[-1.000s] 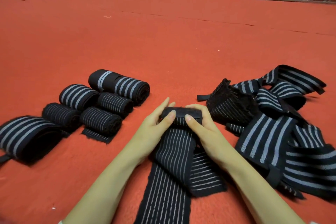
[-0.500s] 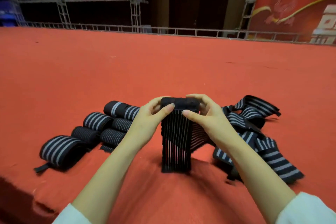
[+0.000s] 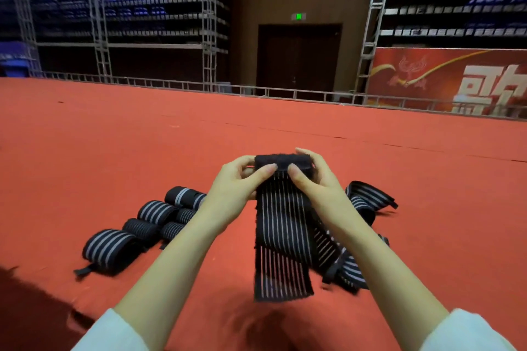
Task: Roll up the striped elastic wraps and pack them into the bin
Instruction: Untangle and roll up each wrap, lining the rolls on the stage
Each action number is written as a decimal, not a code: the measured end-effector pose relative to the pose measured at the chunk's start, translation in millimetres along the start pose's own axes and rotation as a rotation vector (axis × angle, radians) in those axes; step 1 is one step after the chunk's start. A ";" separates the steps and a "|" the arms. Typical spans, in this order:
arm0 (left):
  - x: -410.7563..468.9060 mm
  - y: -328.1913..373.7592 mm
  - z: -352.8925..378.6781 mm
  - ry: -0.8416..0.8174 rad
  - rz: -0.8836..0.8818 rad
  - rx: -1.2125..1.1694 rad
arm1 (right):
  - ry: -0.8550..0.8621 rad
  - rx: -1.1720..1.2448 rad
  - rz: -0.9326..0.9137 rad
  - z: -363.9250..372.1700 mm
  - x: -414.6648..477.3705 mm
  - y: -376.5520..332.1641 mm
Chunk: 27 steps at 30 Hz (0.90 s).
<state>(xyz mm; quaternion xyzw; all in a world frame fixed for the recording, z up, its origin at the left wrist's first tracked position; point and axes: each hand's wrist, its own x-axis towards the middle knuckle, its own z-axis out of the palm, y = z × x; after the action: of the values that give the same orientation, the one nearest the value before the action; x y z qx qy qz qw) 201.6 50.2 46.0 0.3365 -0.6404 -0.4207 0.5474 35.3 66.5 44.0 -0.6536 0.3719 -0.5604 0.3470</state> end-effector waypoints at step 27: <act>25.5 26.2 7.1 0.122 0.130 -0.049 | -0.220 -0.104 0.425 -20.5 -79.3 56.2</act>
<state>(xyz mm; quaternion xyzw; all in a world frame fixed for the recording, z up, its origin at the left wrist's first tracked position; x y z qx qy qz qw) 191.0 39.7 80.2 0.3055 -0.6158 -0.3785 0.6198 2.0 108.0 -40.0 -0.6347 0.4893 -0.3805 0.4615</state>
